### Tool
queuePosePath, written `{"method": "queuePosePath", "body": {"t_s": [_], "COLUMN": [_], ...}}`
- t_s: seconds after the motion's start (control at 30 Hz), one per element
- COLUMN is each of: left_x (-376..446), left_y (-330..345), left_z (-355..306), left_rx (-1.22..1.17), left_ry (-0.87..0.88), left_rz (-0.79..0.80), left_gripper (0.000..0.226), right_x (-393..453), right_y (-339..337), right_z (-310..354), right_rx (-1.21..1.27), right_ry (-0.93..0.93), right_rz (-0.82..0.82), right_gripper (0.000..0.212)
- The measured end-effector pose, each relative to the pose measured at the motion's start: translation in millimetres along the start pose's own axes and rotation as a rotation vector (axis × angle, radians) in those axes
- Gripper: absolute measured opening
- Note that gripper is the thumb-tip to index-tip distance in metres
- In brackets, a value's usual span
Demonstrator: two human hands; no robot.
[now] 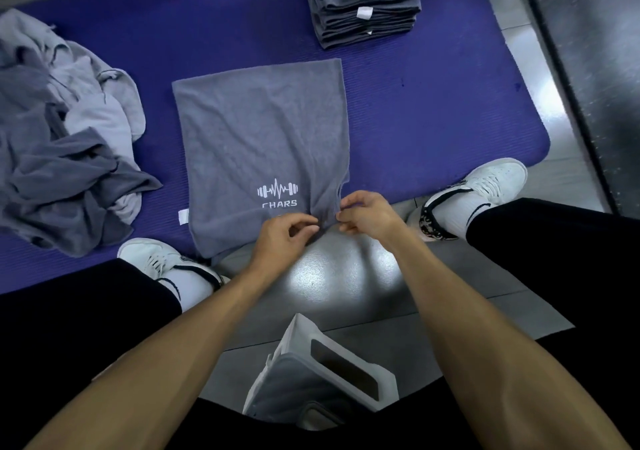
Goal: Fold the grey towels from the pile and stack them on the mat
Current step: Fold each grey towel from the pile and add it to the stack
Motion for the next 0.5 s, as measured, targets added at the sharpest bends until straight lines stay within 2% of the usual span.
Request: {"method": "queuePosePath", "body": {"t_s": [0.13, 0.3, 0.4, 0.5], "left_x": [-12, -45, -61, -71], "left_y": [-33, -90, -120, -140], "left_z": [35, 95, 121, 142], "left_rx": [-0.124, -0.243, -0.235, -0.223], "left_ry": [-0.199, -0.445, -0.559, -0.669], "left_rz": [-0.157, -0.439, -0.54, -0.59], "left_gripper": [0.005, 0.021, 0.025, 0.016], "right_x": [12, 16, 21, 23], "right_y": [29, 80, 109, 130], "right_z": [21, 50, 59, 60], "right_rx": [-0.224, -0.483, -0.58, -0.638], "right_ry": [-0.177, -0.381, -0.452, -0.449], "right_rz": [-0.085, -0.127, -0.118, -0.076], "right_gripper": [0.022, 0.011, 0.014, 0.024]}}
Point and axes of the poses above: each hand's wrist, its own x-axis towards the middle knuckle, its own y-axis out of the palm, z = x × y, the point moved 7 cm from there along x, towards the middle knuckle, and after that the axes turned 11 degrees about -x, right-handed, at the moved point
